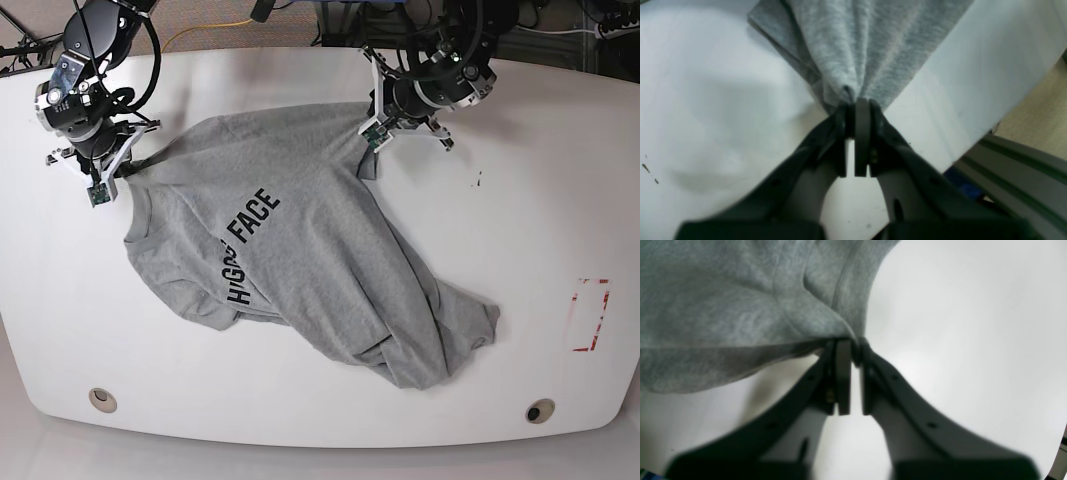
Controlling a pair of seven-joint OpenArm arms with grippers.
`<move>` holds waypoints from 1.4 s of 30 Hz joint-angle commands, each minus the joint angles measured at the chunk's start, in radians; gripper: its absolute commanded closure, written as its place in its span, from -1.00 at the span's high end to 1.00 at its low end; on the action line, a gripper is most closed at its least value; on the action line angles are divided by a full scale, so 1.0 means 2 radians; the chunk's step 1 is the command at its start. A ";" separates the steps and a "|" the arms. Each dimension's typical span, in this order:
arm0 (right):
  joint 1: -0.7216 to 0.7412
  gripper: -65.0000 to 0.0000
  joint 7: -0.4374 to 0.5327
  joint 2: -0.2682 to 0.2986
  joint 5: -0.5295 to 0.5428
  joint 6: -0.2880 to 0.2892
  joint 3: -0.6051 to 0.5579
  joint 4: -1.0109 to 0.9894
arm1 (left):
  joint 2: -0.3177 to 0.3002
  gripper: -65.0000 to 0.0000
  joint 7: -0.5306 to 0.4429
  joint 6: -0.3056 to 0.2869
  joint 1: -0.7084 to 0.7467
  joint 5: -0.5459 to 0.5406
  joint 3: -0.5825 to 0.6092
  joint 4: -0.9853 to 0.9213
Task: Fold the T-shirt properly
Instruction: 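Lay the shirt down with both grippers, dragging it flat, then release, then move the left gripper to the shirt's hem corner and grasp it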
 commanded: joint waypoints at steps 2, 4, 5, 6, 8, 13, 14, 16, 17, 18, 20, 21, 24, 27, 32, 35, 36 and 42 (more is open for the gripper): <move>-0.005 -0.24 0.007 -0.011 0.002 -0.003 0.019 0.005 | -0.001 -0.97 -0.002 0.002 0.000 -0.003 0.000 0.008; -0.005 0.02 0.007 -0.028 0.008 -0.003 0.042 0.005 | -0.002 -0.78 -0.002 0.002 0.007 -0.003 0.000 0.008; -0.004 0.15 0.007 -0.035 0.021 -0.003 0.060 0.005 | -0.002 -0.64 -0.002 0.002 0.010 -0.003 0.000 0.008; -0.005 0.21 0.007 -0.038 0.034 -0.003 0.070 0.005 | -0.002 -0.57 -0.002 0.002 0.014 -0.003 0.000 0.008; -0.010 0.37 0.006 -0.042 0.071 -0.003 0.092 0.005 | -0.002 -0.42 -0.002 0.001 0.019 -0.003 0.000 0.008; -0.034 0.59 -0.029 -0.042 0.194 -0.003 0.128 0.002 | -0.003 -0.27 -0.002 0.001 0.022 -0.003 0.000 0.008; -0.036 0.60 -0.039 -0.043 0.212 -0.003 0.133 0.002 | -0.003 -0.23 -0.002 0.001 0.023 -0.003 0.000 0.008; -0.044 0.60 -0.055 -0.045 0.248 -0.003 0.144 -0.006 | -0.003 -0.10 -0.002 0.001 0.024 -0.003 0.000 0.008; -0.048 0.60 -0.062 -0.048 0.267 -0.003 0.148 -0.016 | -0.003 -0.03 -0.002 0.001 0.024 -0.003 0.000 0.008; -0.050 0.60 -0.064 -0.051 0.278 -0.003 0.151 -0.022 | -0.003 0.01 -0.002 0.001 0.024 -0.003 0.000 0.008; -0.051 0.60 -0.067 -0.056 0.305 -0.003 0.163 -0.047 | -0.003 0.07 -0.002 0.001 0.024 -0.004 0.000 0.008; -0.052 0.60 -0.070 -0.056 0.317 -0.003 0.167 -0.062 | -0.003 0.06 -0.002 0.001 0.024 -0.004 -0.001 0.008; -0.052 0.59 -0.083 -0.057 0.331 -0.003 0.168 -0.097 | -0.003 0.07 -0.003 0.001 0.023 -0.004 -0.003 0.009; -0.051 0.59 -0.085 -0.058 0.337 -0.003 0.169 -0.129 | -0.003 0.06 -0.005 0.001 0.020 -0.004 -0.004 0.009; -0.050 0.59 -0.085 -0.068 0.337 -0.003 0.166 -0.138 | 0.000 0.06 -0.005 0.001 0.014 -0.005 -0.013 0.010; -0.047 0.59 -0.086 -0.075 0.334 -0.003 0.164 -0.140 | 0.000 0.06 -0.005 0.001 0.006 -0.005 -0.013 0.010; -0.047 0.59 -0.086 -0.076 0.334 -0.003 0.158 -0.140 | 0.000 0.06 -0.005 0.001 0.004 -0.005 -0.013 0.010; -0.044 0.59 -0.084 -0.097 0.332 -0.003 0.124 -0.140 | 0.000 0.06 -0.005 0.001 -0.012 -0.005 -0.037 0.011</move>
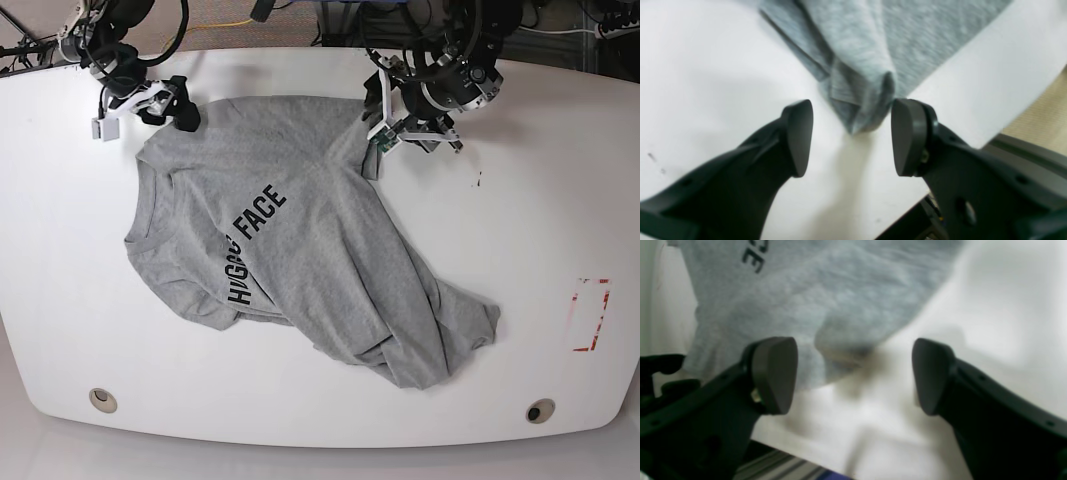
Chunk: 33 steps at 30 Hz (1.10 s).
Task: Fold the T-shirt properly
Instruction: 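Move the left gripper to the shirt's hem corner and grasp it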
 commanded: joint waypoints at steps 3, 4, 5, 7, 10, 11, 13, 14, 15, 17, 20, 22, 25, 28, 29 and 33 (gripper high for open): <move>0.007 0.59 -0.012 -0.020 -0.014 -0.001 -0.012 0.003 | 0.000 0.06 -0.007 0.000 -0.019 -0.004 -0.020 0.011; 0.008 0.59 -0.012 -0.023 -0.017 -0.001 -0.013 0.003 | 0.000 0.06 -0.007 0.000 -0.023 -0.004 -0.026 0.011; 0.010 0.59 -0.011 -0.025 -0.020 -0.001 -0.013 0.003 | 0.000 0.06 -0.007 0.000 -0.027 -0.004 -0.032 0.011; 0.013 0.59 -0.007 -0.026 -0.030 -0.001 -0.018 0.003 | 0.000 0.06 -0.007 0.000 -0.042 -0.004 -0.050 0.009; 0.027 0.59 -0.003 -0.029 -0.040 -0.001 -0.023 0.003 | 0.000 0.06 -0.007 0.000 -0.069 -0.004 -0.080 0.009; 0.029 0.59 -0.003 -0.030 -0.040 -0.001 -0.023 0.003 | 0.001 0.06 -0.007 0.000 -0.079 -0.004 -0.090 0.008; 0.031 0.54 -0.003 -0.031 -0.040 -0.001 -0.023 0.003 | 0.001 0.07 -0.007 0.000 -0.097 -0.004 -0.111 0.006; 0.033 0.49 -0.003 -0.030 -0.040 -0.001 -0.024 0.003 | 0.001 0.07 -0.007 0.000 -0.106 -0.004 -0.121 0.005; 0.035 0.37 -0.002 -0.030 -0.040 -0.001 -0.025 0.003 | 0.001 0.07 -0.007 0.000 -0.122 -0.003 -0.135 0.004; 0.041 0.13 -0.002 -0.029 -0.040 -0.001 -0.025 0.003 | 0.001 0.08 -0.006 0.000 -0.145 -0.003 -0.157 -0.002; 0.046 -0.29 -0.002 -0.029 -0.040 -0.001 -0.026 0.003 | 0.001 0.08 -0.006 0.000 -0.189 -0.003 -0.184 -0.029; 0.046 -0.52 -0.002 -0.029 -0.040 -0.001 -0.027 0.003 | 0.001 0.08 -0.006 0.001 -0.219 -0.003 -0.199 -0.059; 0.046 -0.79 -0.002 -0.029 -0.040 -0.001 -0.027 0.003 | 0.001 0.09 -0.007 0.001 -0.263 -0.003 -0.227 -0.114; 0.046 -0.99 -0.002 -0.028 -0.040 -0.001 -0.027 0.003 | 0.001 0.09 -0.008 0.001 -0.304 -0.003 -0.256 -0.177; 0.046 -1.00 -0.002 -0.028 -0.040 -0.001 -0.027 0.003 | 0.001 0.09 -0.013 0.001 -0.317 -0.003 -0.266 -0.197; 0.046 -1.00 -0.002 -0.020 -0.040 -0.001 -0.027 0.003 | 0.001 0.09 -0.061 0.002 -0.347 -0.003 -0.306 -0.270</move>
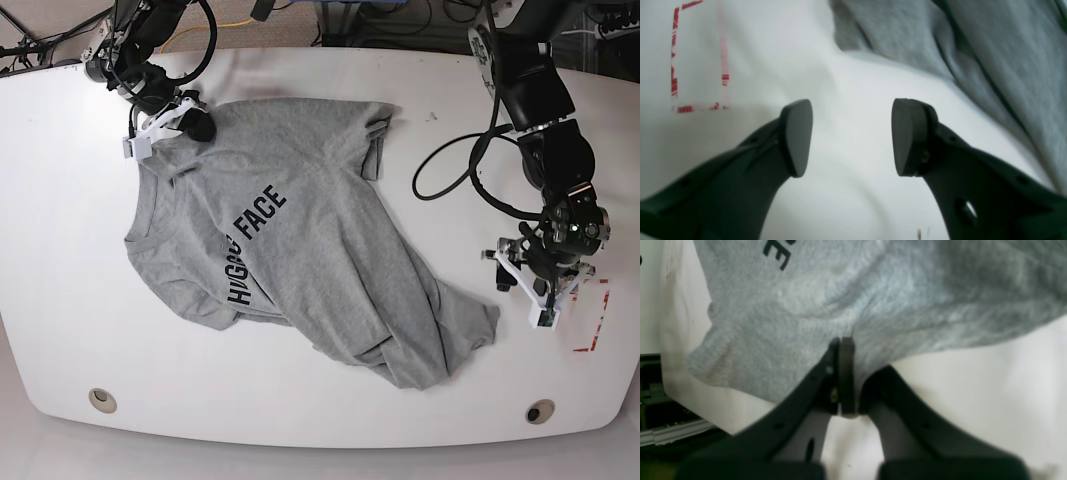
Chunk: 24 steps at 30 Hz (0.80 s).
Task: Fold the T-shirt properly
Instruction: 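Move the left gripper to the shirt's hem corner and grasp it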
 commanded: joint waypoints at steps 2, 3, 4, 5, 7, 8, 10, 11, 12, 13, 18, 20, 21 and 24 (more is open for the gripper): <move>0.002 -1.00 0.008 0.015 0.013 0.001 0.001 0.007 | -0.004 0.09 -0.056 -0.001 -0.024 -0.007 -0.027 -0.051; 0.002 -1.00 0.008 0.016 0.013 0.001 0.001 0.007 | -0.005 0.09 -0.069 -0.001 -0.029 -0.007 -0.032 -0.067; 0.002 -1.00 0.008 0.017 0.013 0.001 0.001 0.007 | -0.006 0.09 -0.081 -0.001 -0.035 -0.006 -0.036 -0.082; 0.002 -1.00 0.008 0.017 0.013 0.001 0.001 0.007 | -0.006 0.09 -0.091 -0.001 -0.040 -0.006 -0.038 -0.098; 0.002 -1.00 0.008 0.022 0.013 0.001 0.001 0.007 | -0.009 0.09 -0.114 -0.001 -0.050 -0.006 -0.039 -0.134; 0.002 -1.00 0.008 0.025 0.013 0.001 0.001 0.007 | -0.018 0.09 -0.127 -0.001 -0.055 -0.006 -0.039 -0.154; 0.002 -1.00 0.008 0.027 0.013 0.001 0.001 0.007 | -0.026 0.09 -0.149 0.000 -0.063 -0.006 -0.039 -0.185; 0.002 -1.00 0.008 0.027 0.013 0.001 0.001 0.007 | -0.030 0.09 -0.163 0.000 -0.069 -0.006 -0.039 -0.205; 0.002 -1.00 0.008 0.027 0.013 0.001 0.001 0.007 | -0.032 0.09 -0.179 0.000 -0.077 -0.006 -0.040 -0.228; 0.002 -1.00 0.008 0.028 0.013 0.001 0.001 0.007 | -0.034 0.09 -0.189 0.000 -0.081 -0.006 -0.040 -0.242; 0.003 -1.00 0.008 0.028 0.013 0.001 0.001 0.008 | -0.055 0.09 -0.249 0.000 -0.115 -0.006 -0.040 -0.337; 0.001 -1.00 0.008 0.031 0.013 0.001 0.002 0.008 | -0.064 0.09 -0.268 0.000 -0.127 -0.006 -0.040 -0.371; 0.001 -1.00 0.008 0.034 0.013 0.001 0.002 0.008 | -0.066 0.09 -0.282 0.000 -0.134 -0.006 -0.040 -0.388; 0.002 -1.00 0.007 0.037 0.014 0.001 0.002 0.008 | -0.066 0.09 -0.318 -0.004 -0.146 -0.008 -0.040 -0.429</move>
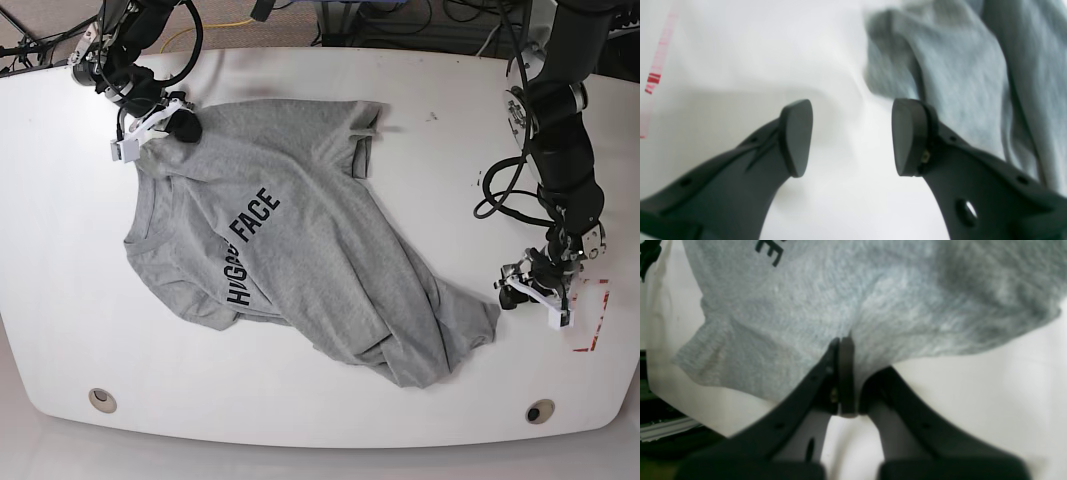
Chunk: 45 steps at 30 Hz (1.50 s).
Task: Fold the T-shirt properly
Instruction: 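Move the left gripper to the shirt's hem corner and grasp it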
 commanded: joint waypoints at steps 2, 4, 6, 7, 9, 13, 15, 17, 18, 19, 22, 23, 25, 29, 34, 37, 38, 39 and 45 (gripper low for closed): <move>-0.001 -1.00 0.008 0.007 0.016 0.001 0.001 0.008 | -0.005 0.09 -0.037 -0.003 -0.018 -0.010 0.001 -0.015; -0.003 -1.00 0.003 0.008 0.016 0.001 0.001 0.010 | -0.005 0.09 -0.037 -0.003 -0.018 -0.010 0.001 -0.019; -0.003 -1.00 -0.010 0.017 0.012 0.001 0.001 0.010 | -0.002 0.09 -0.037 -0.003 -0.018 -0.010 0.001 -0.022; -0.003 -1.00 -0.014 0.022 0.013 0.001 0.001 0.010 | -0.001 0.09 -0.037 -0.003 -0.018 -0.010 0.001 -0.022; -0.008 -1.00 -0.022 0.027 0.016 0.001 0.001 0.010 | 0.009 0.09 -0.037 -0.003 -0.017 -0.010 0.001 -0.022; -0.024 -1.00 -0.024 0.039 0.017 0.001 0.001 0.011 | 0.017 0.09 -0.042 -0.002 -0.017 -0.010 0.001 -0.024; -0.026 -1.00 -0.025 0.046 0.017 0.001 0.000 0.011 | 0.026 0.09 -0.054 -0.002 -0.014 -0.010 0.001 -0.024; -0.032 -1.00 -0.026 0.050 0.017 0.001 0.000 0.011 | 0.033 0.09 -0.063 -0.002 -0.007 -0.010 0.002 -0.024; -0.037 -1.00 -0.026 0.054 0.017 0.001 0.000 0.011 | 0.034 0.09 -0.064 -0.002 -0.006 -0.009 0.002 -0.024; -0.041 -1.00 -0.027 0.060 0.017 0.001 0.000 0.011 | 0.034 0.09 -0.064 -0.002 -0.005 -0.008 0.002 -0.024; -0.047 -1.00 -0.028 0.069 0.017 0.001 0.000 0.011 | 0.041 0.09 -0.064 -0.002 -0.004 -0.008 0.002 -0.024; -0.048 -1.00 -0.028 0.071 0.017 0.001 0.000 0.011 | 0.045 0.09 -0.064 -0.002 -0.004 -0.008 0.002 -0.024; -0.051 -1.00 -0.029 0.079 0.017 0.001 0.000 0.011 | 0.050 0.09 -0.063 -0.002 -0.004 -0.008 0.002 -0.024; -0.065 -1.00 -0.029 0.089 0.017 0.001 0.000 0.011 | 0.050 0.08 -0.062 -0.002 -0.001 -0.008 0.003 -0.024; -0.066 -1.00 -0.028 0.105 0.017 0.001 -0.023 0.011 | 0.051 0.08 -0.061 -0.005 0.003 -0.008 0.003 -0.022; -0.066 -1.00 -0.028 0.108 0.017 0.001 -0.037 0.011 | 0.052 0.08 -0.041 -0.006 0.003 -0.010 0.003 -0.021; -0.066 -1.00 -0.028 0.108 0.017 0.001 -0.040 0.011 | 0.053 0.08 -0.035 -0.007 0.002 -0.012 0.003 -0.021; -0.066 -1.00 -0.028 0.109 0.017 0.001 -0.041 0.011 | 0.053 0.08 -0.032 -0.008 0.001 -0.016 0.003 -0.021; -0.063 -1.00 -0.025 0.108 0.017 0.001 -0.060 0.011 | 0.056 0.08 -0.001 -0.060 0.003 -0.065 0.004 -0.021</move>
